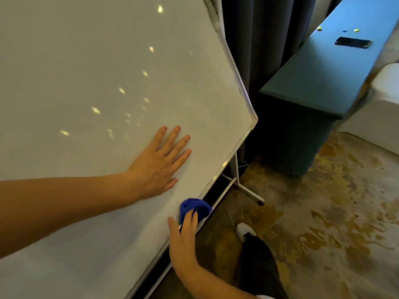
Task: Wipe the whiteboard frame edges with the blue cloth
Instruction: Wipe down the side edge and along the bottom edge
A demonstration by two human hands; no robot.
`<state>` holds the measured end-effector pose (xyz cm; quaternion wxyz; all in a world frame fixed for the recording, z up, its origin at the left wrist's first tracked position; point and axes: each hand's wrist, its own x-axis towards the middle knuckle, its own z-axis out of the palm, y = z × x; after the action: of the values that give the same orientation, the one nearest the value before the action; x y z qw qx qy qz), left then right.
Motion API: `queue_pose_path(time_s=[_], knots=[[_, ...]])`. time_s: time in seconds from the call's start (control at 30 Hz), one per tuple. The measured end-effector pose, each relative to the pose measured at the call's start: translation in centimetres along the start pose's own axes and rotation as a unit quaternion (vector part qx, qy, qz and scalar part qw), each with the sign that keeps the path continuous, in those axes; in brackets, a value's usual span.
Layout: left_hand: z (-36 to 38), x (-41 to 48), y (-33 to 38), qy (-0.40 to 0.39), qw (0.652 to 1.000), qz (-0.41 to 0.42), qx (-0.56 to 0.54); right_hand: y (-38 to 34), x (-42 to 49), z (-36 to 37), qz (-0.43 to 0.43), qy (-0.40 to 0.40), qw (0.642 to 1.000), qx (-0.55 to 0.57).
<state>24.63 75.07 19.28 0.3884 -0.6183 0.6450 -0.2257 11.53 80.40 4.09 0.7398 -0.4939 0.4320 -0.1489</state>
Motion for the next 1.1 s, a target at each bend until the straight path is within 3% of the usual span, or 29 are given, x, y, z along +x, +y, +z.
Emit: queue_pose_path(time_s=[0.17,0.27,0.4,0.5,0.57,0.7,0.87,1.0,1.1], knots=[[1.3,-12.2,3.0,-0.004,0.999,-0.009,-0.043,-0.9,2.0,-1.9,-0.029,0.048,0.991,0.124],[1.6,-18.3,2.9,0.001,0.998,-0.016,-0.066,-1.7,2.2,-1.9,-0.031,0.097,0.987,0.12],[1.9,-24.1,3.0,0.002,0.995,-0.048,-0.092,3.7,-5.0,4.6,-0.042,0.05,0.996,-0.053],[2.3,-26.4,3.6,-0.001,0.994,-0.058,-0.096,9.5,-13.5,9.5,0.04,-0.011,0.999,-0.035],[2.8,-27.6,3.8,0.005,0.993,-0.064,-0.1,10.9,-15.1,10.5,0.046,-0.052,0.997,-0.035],[4.2,-29.7,4.3,0.016,0.994,-0.065,-0.088,8.5,-8.7,8.2,0.022,0.018,0.999,0.046],[4.6,-31.1,5.8,0.02,0.996,-0.051,-0.07,8.0,-7.3,9.7,-0.05,0.124,0.991,0.005],[5.7,-32.9,6.5,0.036,0.996,-0.057,-0.058,15.3,-16.3,14.6,0.041,0.021,0.998,-0.042],[6.3,-35.3,6.7,0.03,0.997,-0.053,-0.055,17.5,-19.8,16.5,0.034,-0.001,0.999,-0.023]])
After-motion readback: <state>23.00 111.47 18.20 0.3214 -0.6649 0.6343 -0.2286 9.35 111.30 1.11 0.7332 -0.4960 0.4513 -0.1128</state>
